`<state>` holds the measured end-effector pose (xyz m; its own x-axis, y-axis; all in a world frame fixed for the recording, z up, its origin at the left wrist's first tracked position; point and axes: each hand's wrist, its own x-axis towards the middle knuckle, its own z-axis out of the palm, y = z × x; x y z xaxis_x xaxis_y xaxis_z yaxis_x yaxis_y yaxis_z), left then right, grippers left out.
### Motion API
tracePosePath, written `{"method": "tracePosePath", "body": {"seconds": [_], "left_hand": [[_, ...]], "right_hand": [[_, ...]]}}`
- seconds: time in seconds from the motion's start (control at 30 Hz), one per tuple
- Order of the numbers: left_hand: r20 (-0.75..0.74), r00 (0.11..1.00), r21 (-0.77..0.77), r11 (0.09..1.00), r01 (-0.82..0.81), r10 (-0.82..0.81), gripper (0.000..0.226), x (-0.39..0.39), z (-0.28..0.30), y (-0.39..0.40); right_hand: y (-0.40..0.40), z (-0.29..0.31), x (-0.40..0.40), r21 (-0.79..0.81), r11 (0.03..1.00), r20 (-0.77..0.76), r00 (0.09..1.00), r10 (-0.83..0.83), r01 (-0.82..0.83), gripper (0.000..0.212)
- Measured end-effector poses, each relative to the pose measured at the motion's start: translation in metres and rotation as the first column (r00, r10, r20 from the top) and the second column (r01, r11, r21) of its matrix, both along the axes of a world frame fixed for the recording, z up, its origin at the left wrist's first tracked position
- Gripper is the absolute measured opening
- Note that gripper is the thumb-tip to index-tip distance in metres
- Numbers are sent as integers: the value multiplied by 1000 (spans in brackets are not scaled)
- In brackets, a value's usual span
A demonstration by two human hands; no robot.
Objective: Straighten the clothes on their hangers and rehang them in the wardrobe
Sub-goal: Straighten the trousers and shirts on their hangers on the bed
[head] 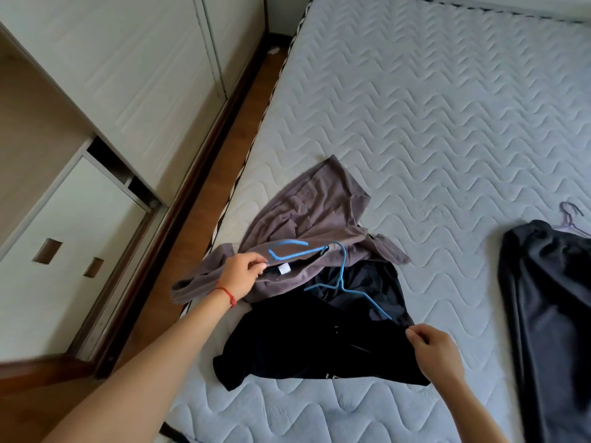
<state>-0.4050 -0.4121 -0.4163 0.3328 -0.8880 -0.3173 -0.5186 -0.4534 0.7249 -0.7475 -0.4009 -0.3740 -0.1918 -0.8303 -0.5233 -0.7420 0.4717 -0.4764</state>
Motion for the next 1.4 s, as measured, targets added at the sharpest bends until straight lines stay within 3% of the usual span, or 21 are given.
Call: {"method": "tracePosePath", "body": {"seconds": [0.1,0.23,0.3,0.47,0.6,0.7,0.97,1.1,1.23,1.4], "left_hand": [[30,999,-32,999,-35,36,11,5,8,-13],[33,995,38,995,-93,92,14,3,16,-32],[68,992,77,990,-116,111,19,-4,22,-40],[115,992,147,987,-68,52,28,-34,44,-36],[-6,998,-8,998,-58,58,29,-70,71,-6],[-79,991,-85,991,100,-107,25,-102,102,21],[119,909,-242,876,418,-400,24,-132,186,55],[226,924,-448,809,380,-309,23,-161,242,78],[274,948,-660,685,307,-160,11,-209,312,112],[271,960,-794,548,262,-65,10,-265,378,149]], "right_hand": [[10,10,-2,-24,1000,3,1000,-17,17,26],[30,26,-18,-98,994,54,998,-37,42,32],[42,37,-24,-140,988,98,994,-57,71,24],[62,74,-39,-274,958,160,986,-42,85,33],[73,105,-49,-365,924,191,981,-42,111,38],[79,122,-62,-415,902,167,984,-56,122,33],[107,180,-119,-567,812,181,983,-43,139,36],[131,223,-156,-683,708,266,964,12,180,52],[160,271,-197,-749,627,320,946,57,215,40],[184,331,-256,-828,530,279,954,109,181,20]]}}
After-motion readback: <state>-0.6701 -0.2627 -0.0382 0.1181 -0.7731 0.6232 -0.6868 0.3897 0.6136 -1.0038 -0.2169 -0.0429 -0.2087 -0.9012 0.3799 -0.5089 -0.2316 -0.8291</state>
